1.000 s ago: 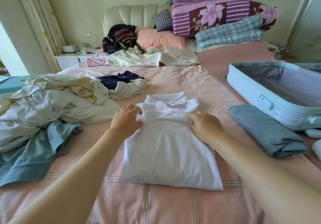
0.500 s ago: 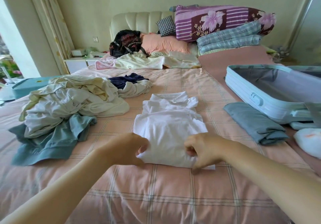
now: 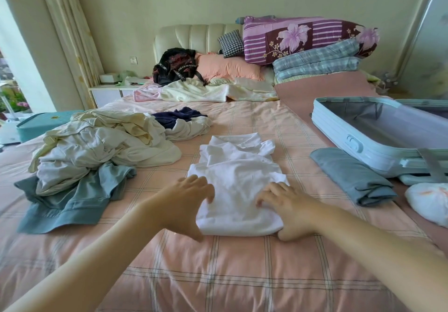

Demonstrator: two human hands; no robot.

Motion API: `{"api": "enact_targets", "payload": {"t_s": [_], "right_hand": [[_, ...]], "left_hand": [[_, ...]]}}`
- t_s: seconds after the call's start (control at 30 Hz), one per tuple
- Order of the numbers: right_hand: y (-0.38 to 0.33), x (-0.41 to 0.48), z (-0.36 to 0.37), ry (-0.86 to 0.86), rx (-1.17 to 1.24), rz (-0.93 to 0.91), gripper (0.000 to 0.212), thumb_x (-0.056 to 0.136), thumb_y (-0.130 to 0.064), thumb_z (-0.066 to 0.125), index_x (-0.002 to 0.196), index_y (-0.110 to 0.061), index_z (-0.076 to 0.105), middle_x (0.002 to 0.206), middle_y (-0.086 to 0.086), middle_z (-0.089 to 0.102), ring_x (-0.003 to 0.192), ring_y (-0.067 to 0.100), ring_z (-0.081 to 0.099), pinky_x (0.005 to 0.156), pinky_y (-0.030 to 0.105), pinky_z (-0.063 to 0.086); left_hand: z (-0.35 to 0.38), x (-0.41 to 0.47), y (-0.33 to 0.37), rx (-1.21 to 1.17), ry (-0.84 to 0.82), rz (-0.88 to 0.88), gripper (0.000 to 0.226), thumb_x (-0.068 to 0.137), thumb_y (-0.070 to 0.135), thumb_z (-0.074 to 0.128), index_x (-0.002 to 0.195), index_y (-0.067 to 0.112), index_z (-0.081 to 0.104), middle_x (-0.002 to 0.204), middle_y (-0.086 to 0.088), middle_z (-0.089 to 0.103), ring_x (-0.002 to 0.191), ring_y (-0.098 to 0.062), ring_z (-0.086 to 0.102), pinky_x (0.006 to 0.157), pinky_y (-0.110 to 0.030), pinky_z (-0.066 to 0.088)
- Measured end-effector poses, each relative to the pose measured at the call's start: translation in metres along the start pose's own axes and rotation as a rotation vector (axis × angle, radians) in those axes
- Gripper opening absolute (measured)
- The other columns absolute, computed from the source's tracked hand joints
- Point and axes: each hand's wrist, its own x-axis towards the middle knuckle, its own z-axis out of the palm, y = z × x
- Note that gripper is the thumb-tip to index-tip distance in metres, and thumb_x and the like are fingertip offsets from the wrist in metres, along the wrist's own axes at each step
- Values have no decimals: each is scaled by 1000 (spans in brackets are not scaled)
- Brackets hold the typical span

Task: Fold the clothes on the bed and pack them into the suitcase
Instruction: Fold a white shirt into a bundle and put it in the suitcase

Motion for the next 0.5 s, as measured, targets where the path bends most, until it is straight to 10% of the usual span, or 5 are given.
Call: {"api": "enact_targets", "payload": {"t_s": [0.13,0.27,0.5], "right_hand": [[0,4,-1,-19,161,58,62,78,-16,52,135,-39,51,133,-12,52,124,15,49,100,35,46],[11,8,-34,-26,326,118,16,78,-10,47,64,-16,51,68,-2,56,67,17,49,63,33,40],[39,-2,-75,-89,656,183,28,66,-18,55,54,-22,30,49,-15,29,48,7,26,53,29,20]], "left_hand": [[16,9,6,-107,-188,-47,110,61,59,82,151,40,21,148,18,23,131,-10,34,109,-33,36],[-2,15,-4,-342,-241,-139,27,89,31,62,116,29,64,112,8,66,96,-13,58,84,-27,46],[-57,20,-35,-831,-246,-202,6,88,23,72,93,24,75,82,7,74,79,-13,71,67,-25,57]]}}
